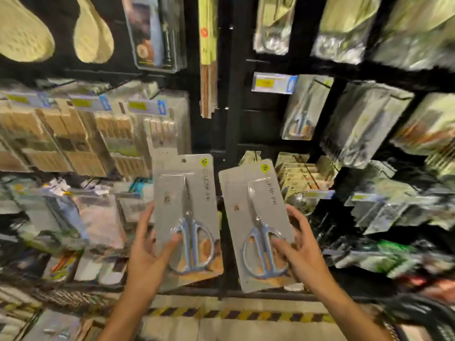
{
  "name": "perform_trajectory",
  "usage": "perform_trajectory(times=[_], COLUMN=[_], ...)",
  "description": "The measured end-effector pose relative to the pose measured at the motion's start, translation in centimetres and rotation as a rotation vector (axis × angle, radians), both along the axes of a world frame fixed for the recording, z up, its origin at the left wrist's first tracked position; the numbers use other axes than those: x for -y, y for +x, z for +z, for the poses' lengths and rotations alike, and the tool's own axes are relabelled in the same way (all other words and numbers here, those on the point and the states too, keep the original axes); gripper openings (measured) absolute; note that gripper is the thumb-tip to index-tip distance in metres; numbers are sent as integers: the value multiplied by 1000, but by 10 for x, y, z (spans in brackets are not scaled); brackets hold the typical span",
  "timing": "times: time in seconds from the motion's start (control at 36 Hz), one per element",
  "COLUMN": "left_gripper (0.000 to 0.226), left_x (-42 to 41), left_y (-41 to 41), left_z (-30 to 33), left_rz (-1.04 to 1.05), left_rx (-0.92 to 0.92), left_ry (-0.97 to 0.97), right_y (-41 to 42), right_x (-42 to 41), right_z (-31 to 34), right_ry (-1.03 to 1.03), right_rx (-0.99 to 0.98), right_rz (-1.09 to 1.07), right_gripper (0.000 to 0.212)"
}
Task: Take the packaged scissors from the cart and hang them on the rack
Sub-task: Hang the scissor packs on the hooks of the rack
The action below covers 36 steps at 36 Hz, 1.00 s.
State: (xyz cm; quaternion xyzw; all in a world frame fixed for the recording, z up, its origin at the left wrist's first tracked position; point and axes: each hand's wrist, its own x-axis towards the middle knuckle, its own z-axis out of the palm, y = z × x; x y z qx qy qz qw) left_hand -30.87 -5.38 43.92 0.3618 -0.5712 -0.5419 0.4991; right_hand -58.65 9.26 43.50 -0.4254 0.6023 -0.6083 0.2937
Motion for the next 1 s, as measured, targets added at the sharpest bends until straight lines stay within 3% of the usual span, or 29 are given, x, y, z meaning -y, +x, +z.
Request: perform_trajectory(times=[0.39,1.0], left_gripper=[83,82], left_x=[10,10], left_y=[-103,-271], left_z=[46,87], left_rz=[-233,-103], left_rx=[-32,-33], left_ry=[-135,-280], right_y=[-67,-255], right_x=[-37,15], right_z=[42,59], right_ry=[-177,-312], right_rx=[-38,39], right_rz=[-277,-172], right_gripper=[68,65])
